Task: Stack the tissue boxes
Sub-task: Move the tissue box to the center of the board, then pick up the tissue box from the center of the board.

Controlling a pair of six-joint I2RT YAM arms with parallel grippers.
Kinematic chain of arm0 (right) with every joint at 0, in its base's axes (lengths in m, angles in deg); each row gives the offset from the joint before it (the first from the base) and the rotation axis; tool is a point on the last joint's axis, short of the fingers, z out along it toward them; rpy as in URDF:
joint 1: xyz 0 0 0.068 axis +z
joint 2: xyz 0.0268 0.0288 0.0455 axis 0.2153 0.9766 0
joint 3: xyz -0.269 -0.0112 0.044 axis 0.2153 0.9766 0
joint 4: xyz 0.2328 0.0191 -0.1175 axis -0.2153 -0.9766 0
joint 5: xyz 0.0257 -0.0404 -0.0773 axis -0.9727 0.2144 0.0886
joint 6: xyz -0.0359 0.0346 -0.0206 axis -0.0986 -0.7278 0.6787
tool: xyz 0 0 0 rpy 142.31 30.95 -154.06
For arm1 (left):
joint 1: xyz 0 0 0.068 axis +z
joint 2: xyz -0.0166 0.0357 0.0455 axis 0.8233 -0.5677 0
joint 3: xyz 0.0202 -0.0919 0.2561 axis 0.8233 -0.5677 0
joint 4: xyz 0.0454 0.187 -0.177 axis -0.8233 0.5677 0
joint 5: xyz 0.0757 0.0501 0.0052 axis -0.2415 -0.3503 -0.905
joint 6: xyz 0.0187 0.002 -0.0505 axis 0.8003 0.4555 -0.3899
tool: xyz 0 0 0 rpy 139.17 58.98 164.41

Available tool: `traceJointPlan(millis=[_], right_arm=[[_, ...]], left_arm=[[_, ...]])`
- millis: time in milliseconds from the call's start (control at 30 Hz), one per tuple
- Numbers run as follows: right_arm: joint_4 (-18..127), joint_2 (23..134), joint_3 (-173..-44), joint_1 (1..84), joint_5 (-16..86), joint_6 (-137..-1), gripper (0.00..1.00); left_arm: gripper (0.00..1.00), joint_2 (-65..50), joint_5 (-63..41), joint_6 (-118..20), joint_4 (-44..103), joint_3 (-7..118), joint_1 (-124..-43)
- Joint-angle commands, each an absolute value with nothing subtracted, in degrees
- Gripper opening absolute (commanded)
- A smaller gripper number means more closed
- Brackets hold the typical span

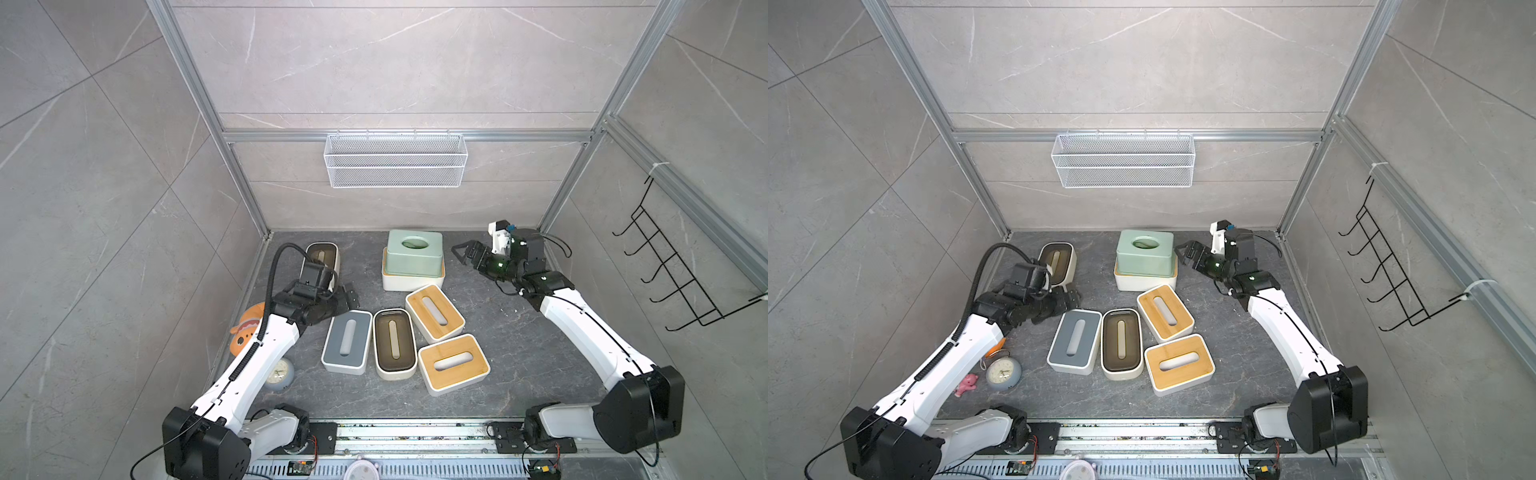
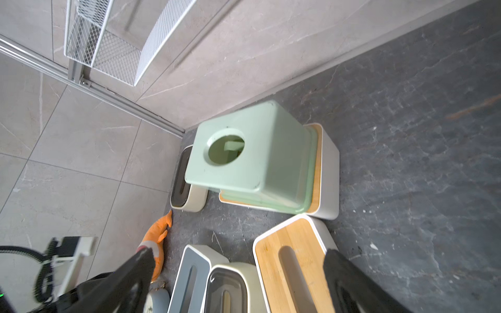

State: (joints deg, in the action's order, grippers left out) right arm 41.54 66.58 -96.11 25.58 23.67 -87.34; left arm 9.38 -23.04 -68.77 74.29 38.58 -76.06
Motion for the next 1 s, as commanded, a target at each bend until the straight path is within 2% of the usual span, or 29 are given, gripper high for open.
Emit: traceJointPlan(millis=[0,267,400,600,833,900,967], right_arm=[[40.96,61.26,-91.74,25.79,21.42,-86.48,1.0],[36.78,51.32,-84.12,25.78,14.19,-85.19,1.0],[39.26,48.28,-81.71,26.29,4.95,-83.95,1.0],[33.71,42.92,-80.34,26.66,11.0,-78.32,1.0],[40.53,40.16,-76.33,27.58,8.73,-78.62,1.0],[43.29,37.98,-74.24,28.32,11.21,-79.87,1.0],[39.58,36.38,-75.22,28.29,17.85,-81.92,1.0]], left_arm=[[0.99,11.37,-28.13,-73.56,78.27,34.38,-76.15],[0.97,9.74,-29.79,-75.73,75.7,28.26,-76.11],[0.94,8.65,-28.84,-75.71,73.9,26.15,-76.09],[0.89,7.65,-28.78,-75.57,73.23,24.79,-76.13],[0.83,6.55,-28.14,-74.94,71.8,23.71,-76.11],[0.81,6.02,-28.17,-74.78,71.61,23.71,-76.12],[0.79,5.64,-28.23,-74.42,71.39,23.63,-76.16]])
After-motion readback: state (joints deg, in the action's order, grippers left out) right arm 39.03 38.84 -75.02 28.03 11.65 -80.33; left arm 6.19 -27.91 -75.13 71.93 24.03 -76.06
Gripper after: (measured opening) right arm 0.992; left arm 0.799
